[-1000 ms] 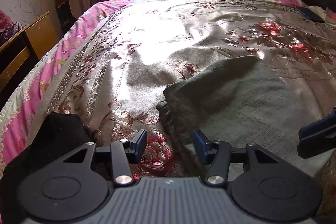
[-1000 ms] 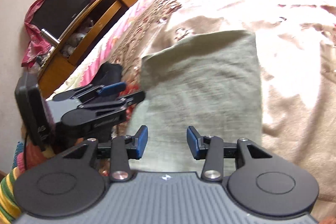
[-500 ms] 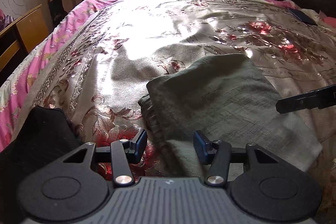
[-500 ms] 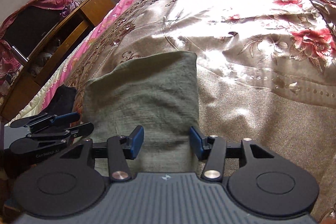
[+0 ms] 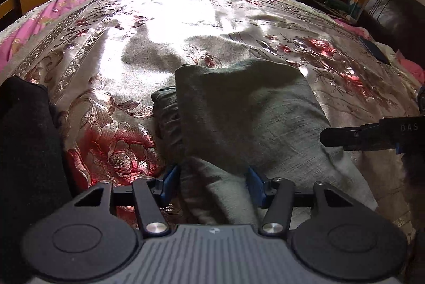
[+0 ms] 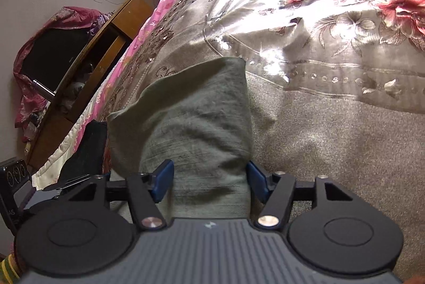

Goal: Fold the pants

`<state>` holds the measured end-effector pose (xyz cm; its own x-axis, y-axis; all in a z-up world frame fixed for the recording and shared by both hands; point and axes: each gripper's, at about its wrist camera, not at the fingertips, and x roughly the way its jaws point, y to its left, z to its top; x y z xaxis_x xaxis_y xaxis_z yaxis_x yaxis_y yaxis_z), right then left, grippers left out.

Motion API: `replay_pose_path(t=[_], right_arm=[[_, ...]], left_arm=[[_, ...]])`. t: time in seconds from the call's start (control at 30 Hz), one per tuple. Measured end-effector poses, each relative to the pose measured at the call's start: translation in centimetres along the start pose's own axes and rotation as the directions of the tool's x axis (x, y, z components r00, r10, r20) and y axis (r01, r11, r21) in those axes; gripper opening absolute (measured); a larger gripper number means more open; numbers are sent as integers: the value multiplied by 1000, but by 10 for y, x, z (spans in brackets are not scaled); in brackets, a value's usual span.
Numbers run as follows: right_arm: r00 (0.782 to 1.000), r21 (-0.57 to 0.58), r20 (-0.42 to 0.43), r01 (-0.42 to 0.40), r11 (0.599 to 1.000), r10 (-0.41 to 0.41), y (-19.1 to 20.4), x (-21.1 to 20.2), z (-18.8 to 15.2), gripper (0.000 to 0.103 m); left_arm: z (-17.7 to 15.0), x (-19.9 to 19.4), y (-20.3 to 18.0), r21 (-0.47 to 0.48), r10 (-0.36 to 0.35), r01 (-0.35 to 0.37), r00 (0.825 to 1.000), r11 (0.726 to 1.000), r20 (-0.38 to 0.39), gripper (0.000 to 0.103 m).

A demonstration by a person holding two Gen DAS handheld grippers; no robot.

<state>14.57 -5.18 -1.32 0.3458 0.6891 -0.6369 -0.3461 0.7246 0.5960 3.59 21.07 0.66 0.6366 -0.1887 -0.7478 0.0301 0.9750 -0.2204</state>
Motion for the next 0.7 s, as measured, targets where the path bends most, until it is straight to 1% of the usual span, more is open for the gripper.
replay_pose_path(t=[0.07,0.13,0.17,0.27,0.37,0.43,0.5,0.53,0.57,0.6,0.63,0.7], right_arm=[[999,14,10,-31,999,30,-8,-6,0,57],[998,18,-13,-59,998,59,-12,-2,-2,58],[999,3,-12,-52,999,52,-10,-1,-3,57],[998,-49,-16,-54,997,54,-7,-1,-4,56],[996,-19,-13,-83,996,83,-14,-5,-4,56],[994,-4,-2,-105,994,105,-14,-2,-7,58],[992,13,8,-123,992,123,-12,4,-9,59],[991,29,15,-131,991,130,-12,8,-8,56],[991,41,19,-134,990,133,-12,9,-8,52],[992,54,17,-127,990,126,-12,9,-7,38],[993,73,12,-119,990,118,-15,9,-6,28],[991,99,10,-131,986,131,-18,3,-7,20]], left_arm=[[-3,-5,4,7,-14,14,1000,1000,-7,67],[-6,-7,9,-10,-24,24,1000,1000,-12,67],[-6,-8,10,-14,-25,25,1000,1000,-11,67],[-8,-13,16,-44,-11,11,1000,999,-6,69],[-8,-14,14,-39,4,-4,1000,999,-10,70],[-7,-8,11,-17,13,-13,1000,1000,-18,74],[-5,3,9,-19,3,-3,1000,1000,-23,83],[-3,7,7,-41,6,-7,1000,999,-20,85],[-2,7,6,-52,11,-12,1000,999,-15,83],[-1,7,1,-45,10,-10,1000,999,-6,74],[0,6,-3,-25,2,-2,1000,1000,-1,70],[1,3,-13,2,13,-13,1000,1000,8,61]])
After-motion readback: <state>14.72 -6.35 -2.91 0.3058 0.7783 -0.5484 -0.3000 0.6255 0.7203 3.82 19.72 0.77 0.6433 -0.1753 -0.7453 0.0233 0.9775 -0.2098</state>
